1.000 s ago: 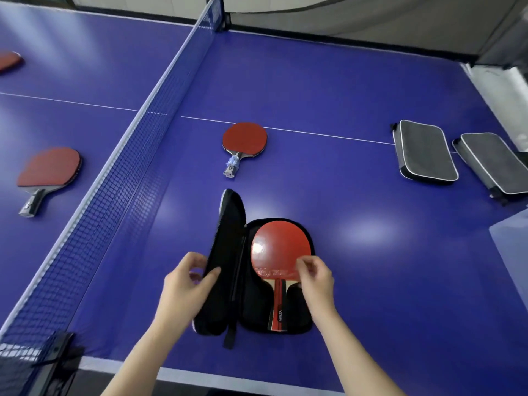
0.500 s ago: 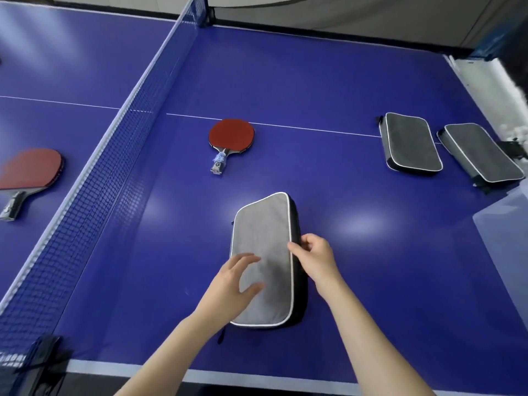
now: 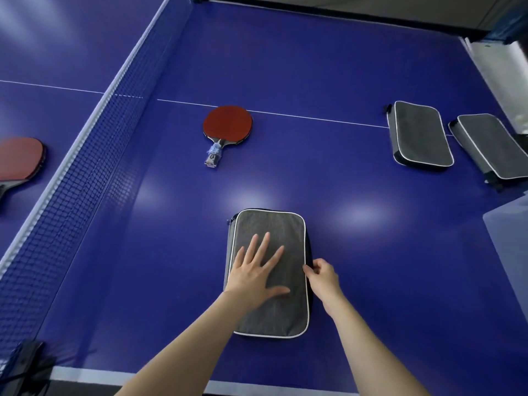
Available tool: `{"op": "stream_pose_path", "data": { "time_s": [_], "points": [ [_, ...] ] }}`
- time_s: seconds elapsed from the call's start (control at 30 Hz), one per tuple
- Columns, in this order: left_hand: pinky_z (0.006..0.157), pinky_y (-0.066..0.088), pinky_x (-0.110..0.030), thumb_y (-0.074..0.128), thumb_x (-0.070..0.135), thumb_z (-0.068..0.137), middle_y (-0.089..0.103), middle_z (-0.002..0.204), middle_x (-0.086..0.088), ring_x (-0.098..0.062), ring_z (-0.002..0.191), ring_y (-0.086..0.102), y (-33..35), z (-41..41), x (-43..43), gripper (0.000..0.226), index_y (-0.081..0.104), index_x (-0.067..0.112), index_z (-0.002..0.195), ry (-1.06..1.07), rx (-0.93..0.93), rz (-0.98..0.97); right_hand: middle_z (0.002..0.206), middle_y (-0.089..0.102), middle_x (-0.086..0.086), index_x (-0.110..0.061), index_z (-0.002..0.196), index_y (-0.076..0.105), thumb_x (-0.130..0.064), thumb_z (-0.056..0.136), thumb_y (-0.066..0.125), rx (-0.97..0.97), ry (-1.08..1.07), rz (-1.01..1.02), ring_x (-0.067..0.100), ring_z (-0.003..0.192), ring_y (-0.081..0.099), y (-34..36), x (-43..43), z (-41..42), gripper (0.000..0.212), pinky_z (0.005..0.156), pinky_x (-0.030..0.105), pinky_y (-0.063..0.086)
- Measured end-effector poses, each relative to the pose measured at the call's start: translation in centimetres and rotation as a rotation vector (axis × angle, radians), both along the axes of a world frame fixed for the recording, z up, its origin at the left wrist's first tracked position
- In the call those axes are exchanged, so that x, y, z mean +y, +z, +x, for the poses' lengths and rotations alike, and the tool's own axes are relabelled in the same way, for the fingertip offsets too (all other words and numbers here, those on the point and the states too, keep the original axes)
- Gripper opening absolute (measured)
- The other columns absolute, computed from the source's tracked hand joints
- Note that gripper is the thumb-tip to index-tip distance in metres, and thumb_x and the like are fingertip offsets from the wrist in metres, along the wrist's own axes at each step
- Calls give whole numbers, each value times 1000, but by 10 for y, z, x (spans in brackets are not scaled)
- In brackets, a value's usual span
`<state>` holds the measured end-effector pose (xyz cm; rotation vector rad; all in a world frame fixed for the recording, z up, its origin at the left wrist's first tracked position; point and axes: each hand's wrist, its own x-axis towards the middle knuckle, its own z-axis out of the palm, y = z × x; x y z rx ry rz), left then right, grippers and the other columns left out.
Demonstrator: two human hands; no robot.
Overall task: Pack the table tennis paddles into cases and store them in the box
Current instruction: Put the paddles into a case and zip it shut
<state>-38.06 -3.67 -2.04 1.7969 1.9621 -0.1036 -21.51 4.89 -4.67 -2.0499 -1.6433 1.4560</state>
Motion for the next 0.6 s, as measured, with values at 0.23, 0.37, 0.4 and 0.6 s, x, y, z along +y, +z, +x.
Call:
{"op": "stream_pose_path", "data": {
  "time_s": [0.23,0.37,0.4,0.6],
  "points": [
    [117,-11,-46,32,79,81,-31,156,3,-24,143,-30,-16,6,7,90,-17,42,148,9,49,-42,88,63,-3,-15,101,60,-32,88,64,24,-19,18,16,87,60,10,7,7,22,74,31,50],
    [116,-12,-45,32,79,81,-32,155,4,-20,139,-34,-21,5,5,89,-17,45,147,25,21,-13,81,61,-1,-9,100,61,-26,86,68,-23,26,294,25,85,61,30,34,-7,23,72,33,48],
    [116,-13,-44,32,79,81,-32,154,5,-20,139,-34,-22,5,5,89,-17,45,147,29,14,-4,87,62,4,-7,102,61,-24,85,68,-33,62,351,26,87,60,33,43,-16,25,76,36,49],
    [116,-14,-39,34,77,82,-30,152,10,-20,143,-28,-24,0,2,84,-5,45,149,53,-94,86,134,48,13,-6,131,45,-33,82,71,-67,88,94,28,122,48,30,79,-58,62,98,34,40]
  ]
}}
